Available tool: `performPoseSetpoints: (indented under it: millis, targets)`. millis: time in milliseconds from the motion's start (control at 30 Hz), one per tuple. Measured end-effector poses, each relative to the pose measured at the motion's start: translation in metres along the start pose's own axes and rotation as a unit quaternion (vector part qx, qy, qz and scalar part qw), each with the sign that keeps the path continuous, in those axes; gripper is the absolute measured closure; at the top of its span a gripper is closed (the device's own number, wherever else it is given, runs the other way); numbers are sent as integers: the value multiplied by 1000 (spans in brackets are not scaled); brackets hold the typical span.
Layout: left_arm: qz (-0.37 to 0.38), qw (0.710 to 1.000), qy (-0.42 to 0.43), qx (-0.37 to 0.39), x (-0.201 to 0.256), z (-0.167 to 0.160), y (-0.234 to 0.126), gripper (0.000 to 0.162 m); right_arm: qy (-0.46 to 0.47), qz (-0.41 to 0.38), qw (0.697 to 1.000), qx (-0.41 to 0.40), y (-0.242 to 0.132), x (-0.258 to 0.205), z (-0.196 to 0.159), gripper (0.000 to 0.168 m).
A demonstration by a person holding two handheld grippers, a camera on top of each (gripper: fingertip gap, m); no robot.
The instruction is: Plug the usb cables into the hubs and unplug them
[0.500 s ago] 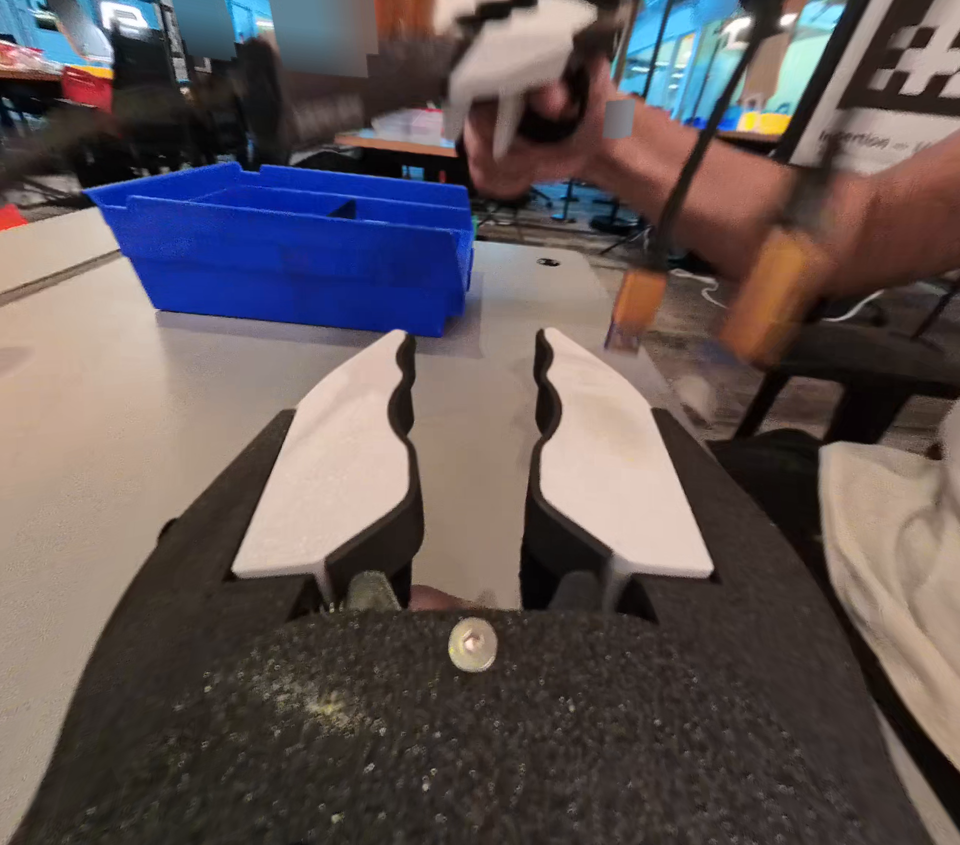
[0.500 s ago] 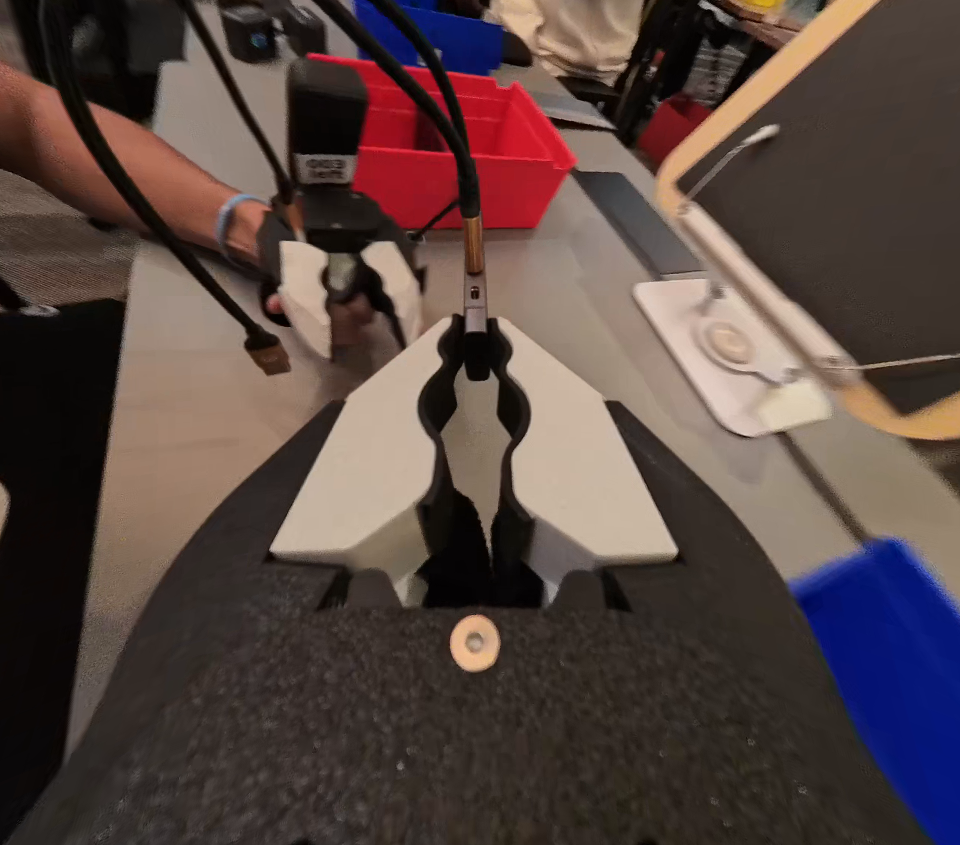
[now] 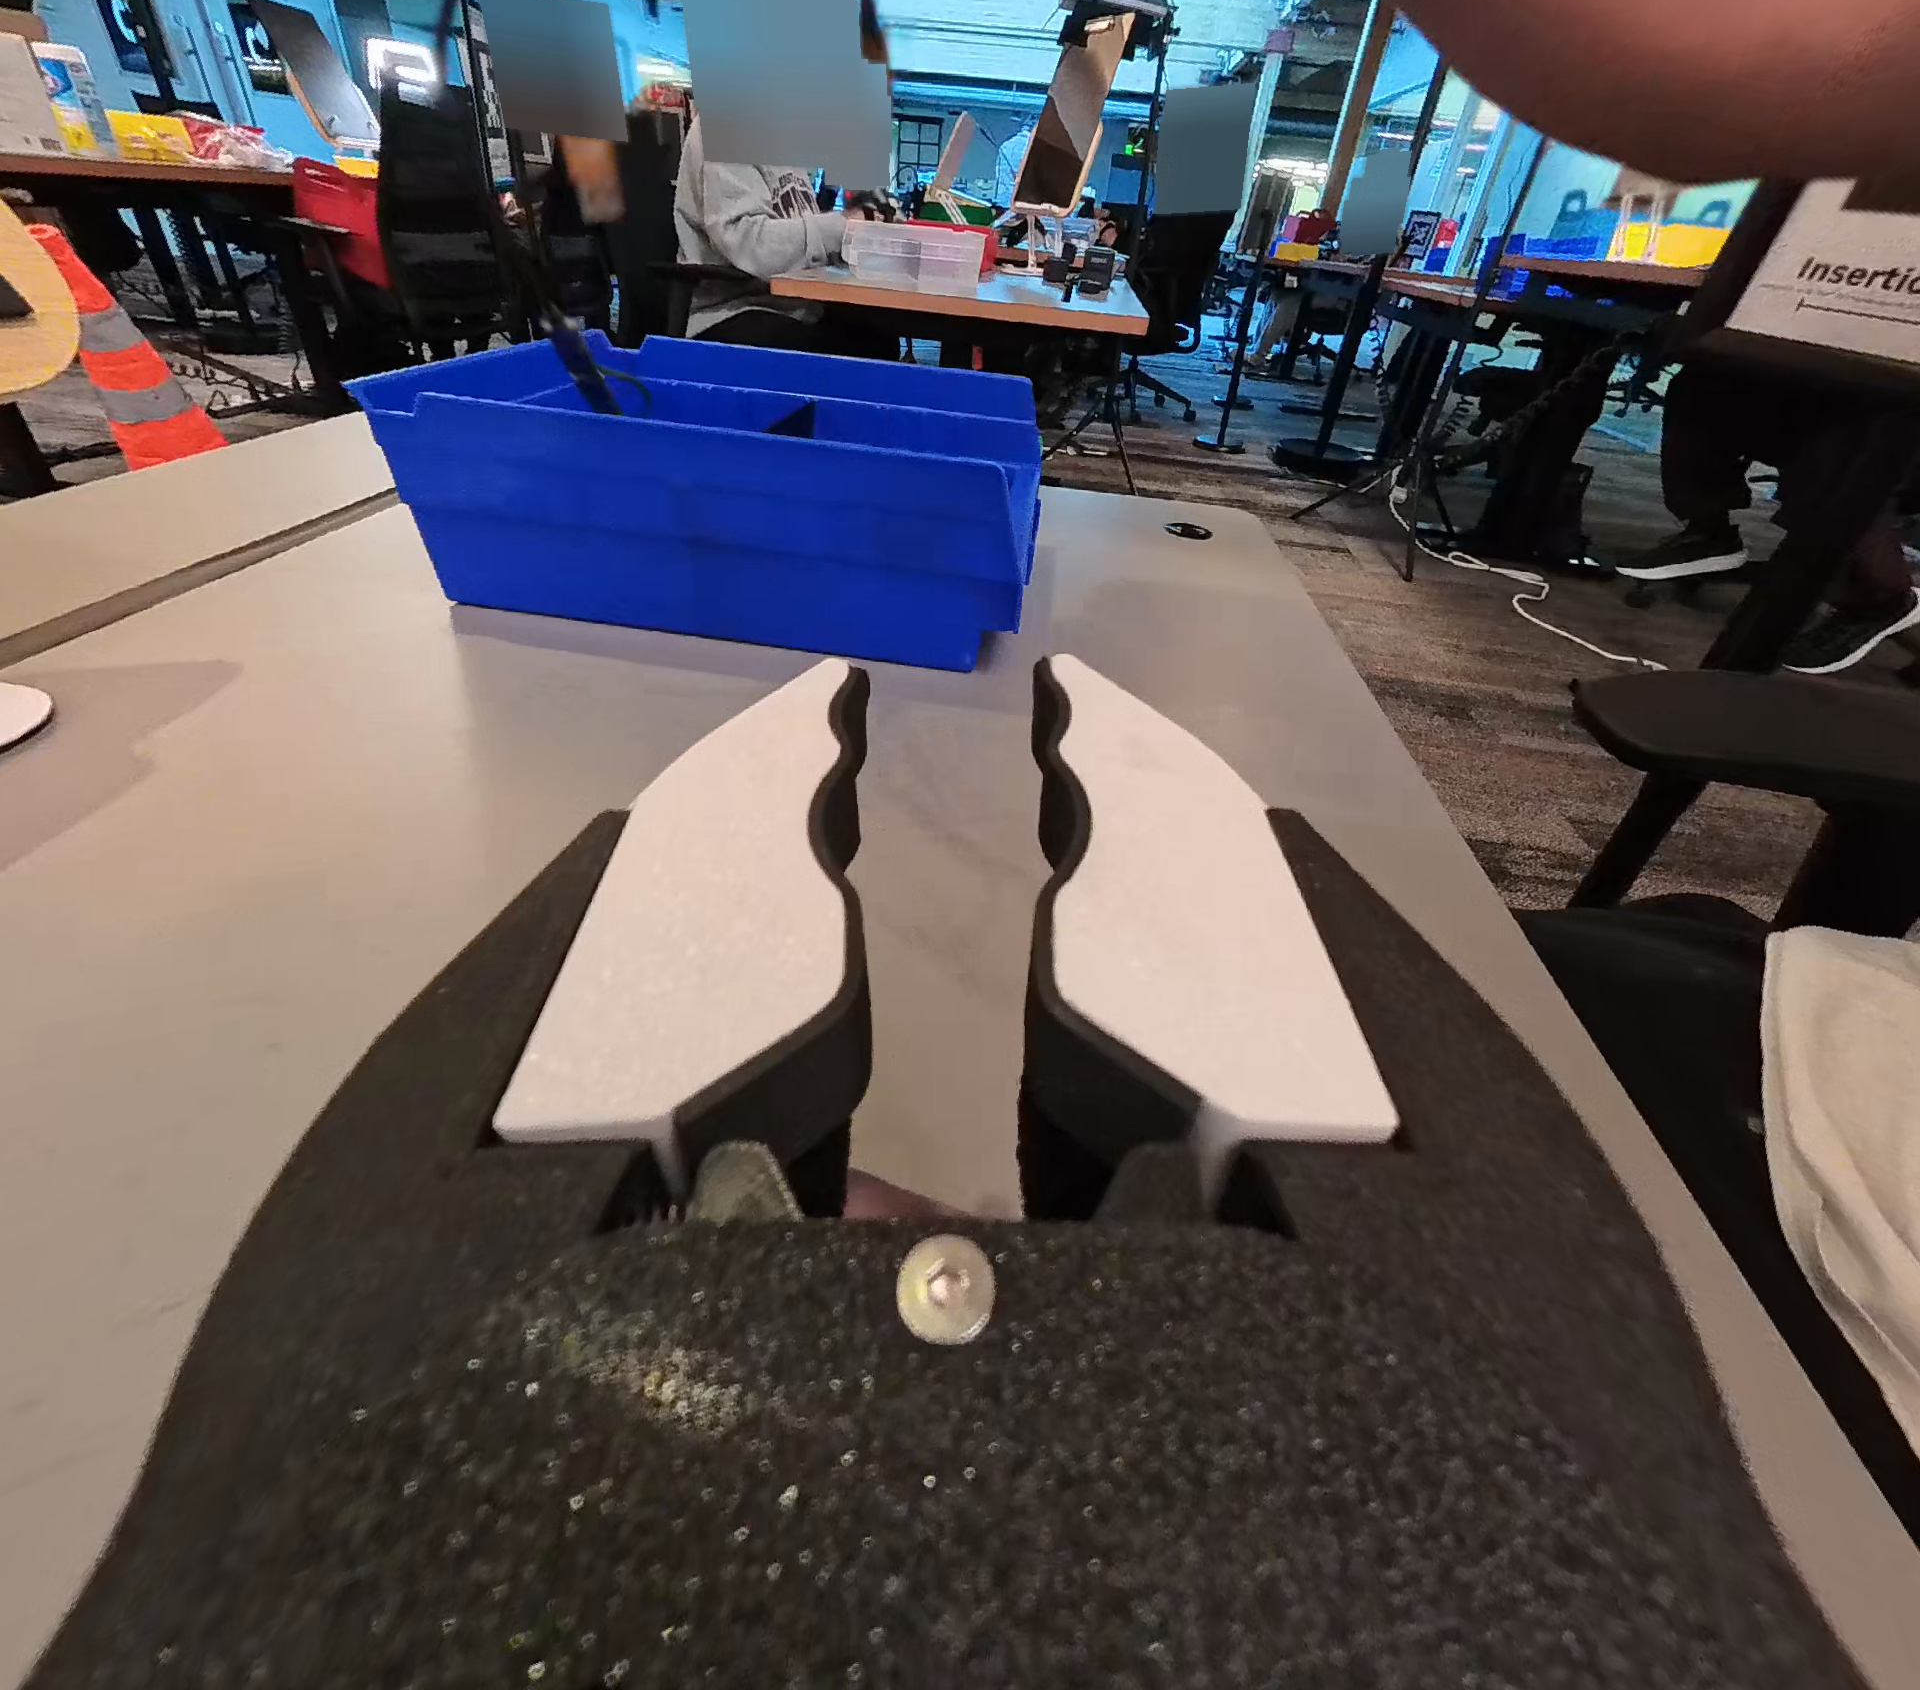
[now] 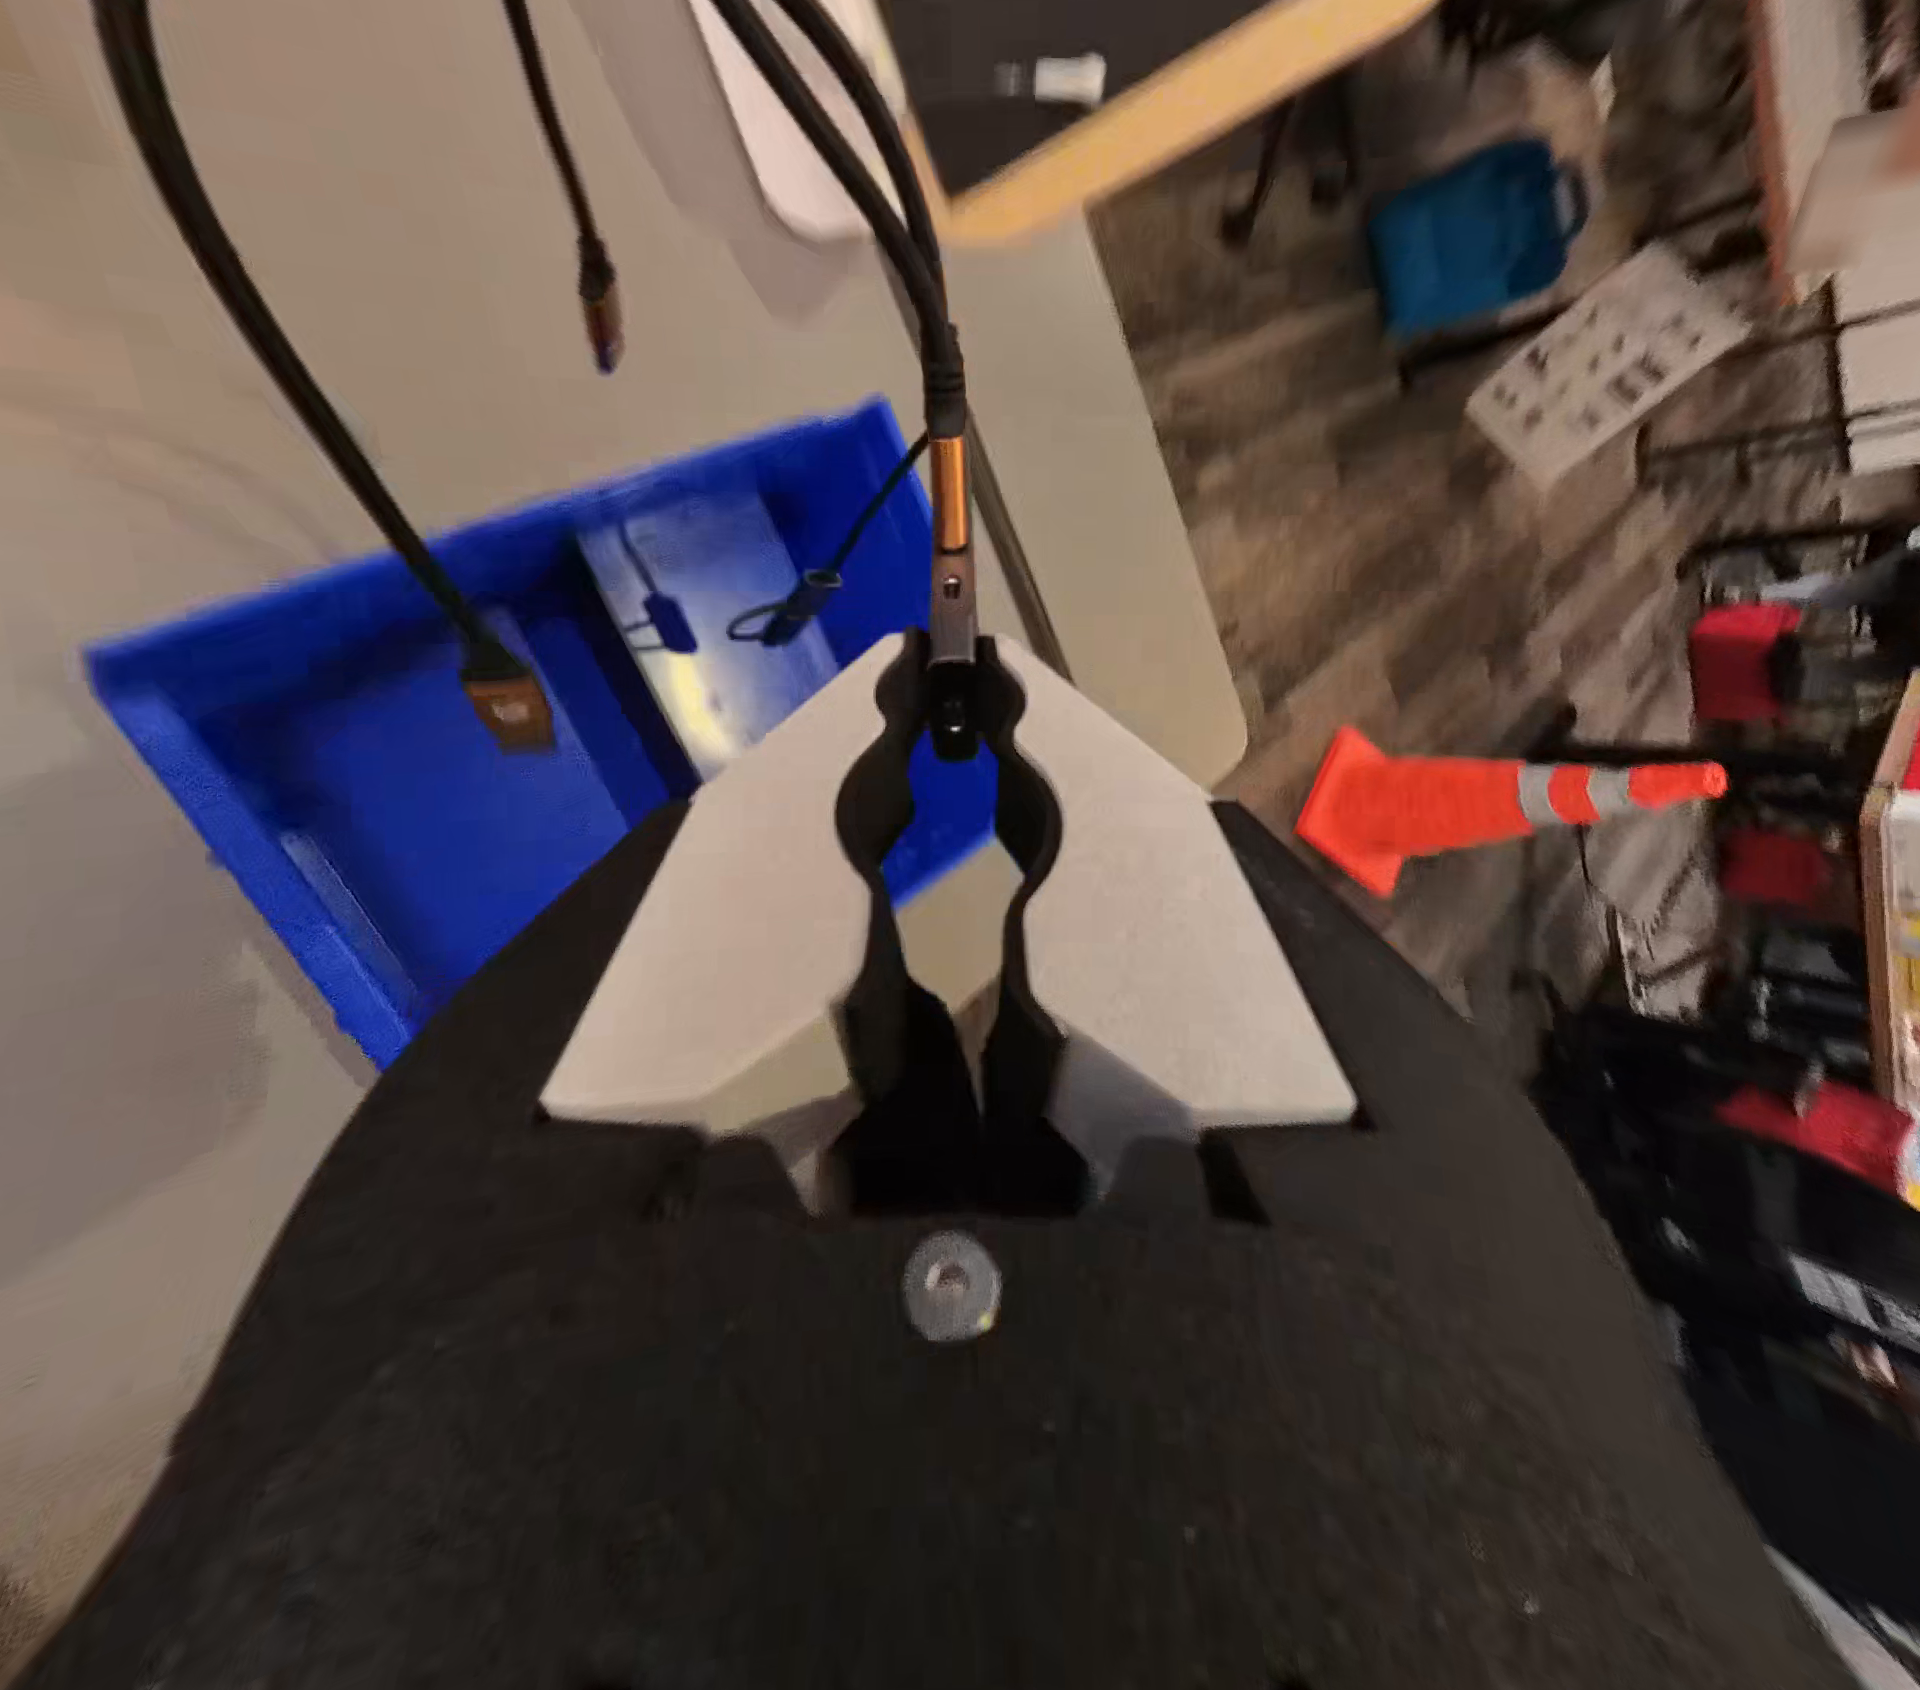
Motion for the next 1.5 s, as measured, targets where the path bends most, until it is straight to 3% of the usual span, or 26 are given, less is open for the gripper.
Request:
performPoseSetpoints:
  millis: [200,500,800,900,967,1100,1167,1267,1333,1400,1500]
  targets:
    - [0,1000,5,-7,1,-1,1,134,-55,66,984,-153,73,-23,-52,161]
    - [-1,1000,1,-10,1,-3,1,134,11,162,959,-231,177,-71,-89,160]
    - [-7,1000,0,-17,3,-4,3,134,53,214,928,-299,197,-126,-152,160]
    - [-1,1000,-9,-14,1,-4,2,134,82,181,941,-274,196,-122,-151,157]
    - [11,1000,-22,-8,-3,-4,-1,134,120,169,947,-245,186,-113,-142,142]
    - [57,997,-48,-1,-11,-2,-11,134,173,107,958,-203,140,-79,-139,138]
    - [78,996,-51,-2,-8,2,-18,134,202,29,962,-179,103,-60,-134,138]
    - [130,990,-39,-41,1,6,-32,138,289,-71,952,-67,29,-66,-92,137]
    - [166,984,-37,-58,12,11,-45,138,343,-81,936,25,-14,-111,-53,137]
    - [190,978,-40,-73,30,14,-57,138,377,-12,920,103,-39,-188,-14,138]
    - [240,965,-36,-98,60,11,-78,138,433,91,884,153,-46,-300,27,137]
Point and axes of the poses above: each gripper's, where its closed fingertips meet, y out along the fingers, z out of its top, x = y × z across the jaws, the point moved 3 cm from there along -y, back along the fingers, and after that the axes turned 15 degrees about -z, right-handed, at the moved point
